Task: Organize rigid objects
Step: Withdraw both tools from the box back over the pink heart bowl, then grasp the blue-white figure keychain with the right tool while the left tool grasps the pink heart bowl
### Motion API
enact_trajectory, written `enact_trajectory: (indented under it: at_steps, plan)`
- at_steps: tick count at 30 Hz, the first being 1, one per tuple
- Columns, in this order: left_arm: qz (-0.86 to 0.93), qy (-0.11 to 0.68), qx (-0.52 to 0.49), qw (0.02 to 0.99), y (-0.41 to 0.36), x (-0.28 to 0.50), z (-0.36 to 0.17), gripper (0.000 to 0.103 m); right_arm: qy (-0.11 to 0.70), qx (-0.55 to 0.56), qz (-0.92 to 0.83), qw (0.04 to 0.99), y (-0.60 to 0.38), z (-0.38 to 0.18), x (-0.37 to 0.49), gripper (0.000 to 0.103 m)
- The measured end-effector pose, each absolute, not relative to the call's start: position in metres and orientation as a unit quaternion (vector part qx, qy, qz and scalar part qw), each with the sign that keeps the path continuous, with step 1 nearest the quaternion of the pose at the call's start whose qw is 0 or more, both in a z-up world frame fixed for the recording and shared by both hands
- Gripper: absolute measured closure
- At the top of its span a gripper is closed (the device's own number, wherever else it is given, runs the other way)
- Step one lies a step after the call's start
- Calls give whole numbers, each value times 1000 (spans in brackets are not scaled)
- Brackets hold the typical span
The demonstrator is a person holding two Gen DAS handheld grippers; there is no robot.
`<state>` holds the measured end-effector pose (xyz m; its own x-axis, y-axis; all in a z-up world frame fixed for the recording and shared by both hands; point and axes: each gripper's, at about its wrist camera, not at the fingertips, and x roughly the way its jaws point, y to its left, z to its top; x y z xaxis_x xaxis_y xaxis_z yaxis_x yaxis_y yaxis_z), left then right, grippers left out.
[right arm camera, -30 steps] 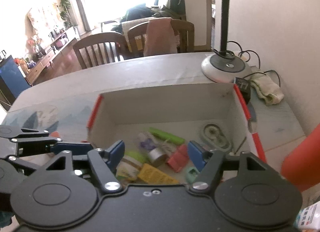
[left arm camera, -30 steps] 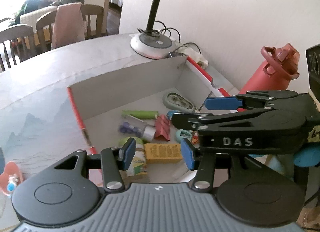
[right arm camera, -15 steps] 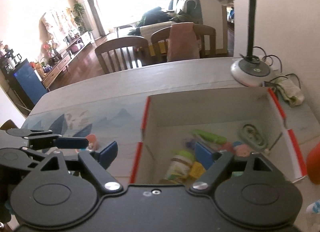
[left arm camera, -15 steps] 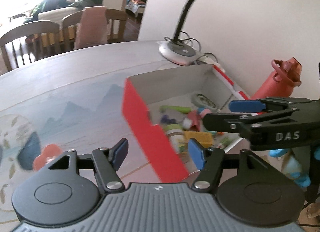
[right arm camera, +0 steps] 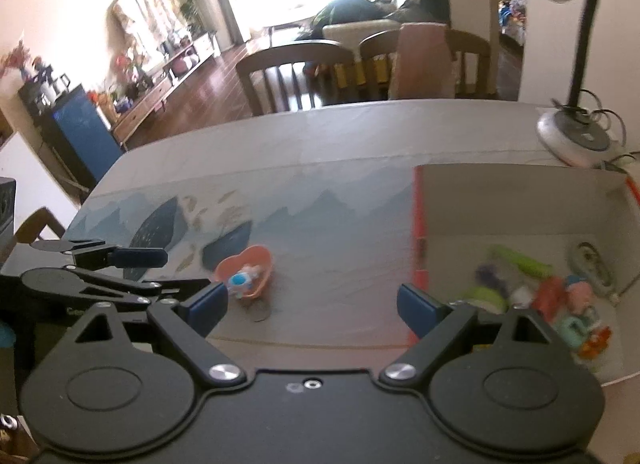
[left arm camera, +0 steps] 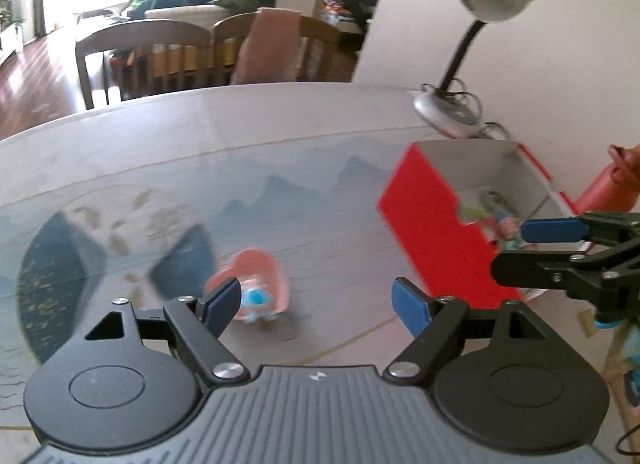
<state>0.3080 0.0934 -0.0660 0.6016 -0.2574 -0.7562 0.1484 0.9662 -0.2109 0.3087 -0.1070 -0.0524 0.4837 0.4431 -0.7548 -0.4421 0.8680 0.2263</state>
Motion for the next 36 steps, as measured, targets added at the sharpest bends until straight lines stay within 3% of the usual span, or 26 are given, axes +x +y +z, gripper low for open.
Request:
enact_trajectory:
  at_steps: [10,12,13,20,26,32,36]
  plan:
    - [-85,428,-74,897,153,293,-95,15,467,-42,273,840,-24,-75,320,14]
    - [-78,427,-79,897,161,291,-100,1,474,-54,271,836,-10,-83,323,16]
    - [-74,426,-82,898,165,291,-103,0,477,-61,270,834,-3,-87,324,17]
    - [-58,423,-87,900,186,283,-115,0,500,-105,254,821,33,-118,339,28]
    - [-58,423,-96,899,199,281,-122,0,510,-124,248,814,50,-134,350,31]
    - [-58,428,-104,896,208,282,-129,0,521,-126,250,806,57,-141,356,48]
    - [-60,428,-109,895,212,283,-131,0,527,-109,240,808,54,-141,362,51]
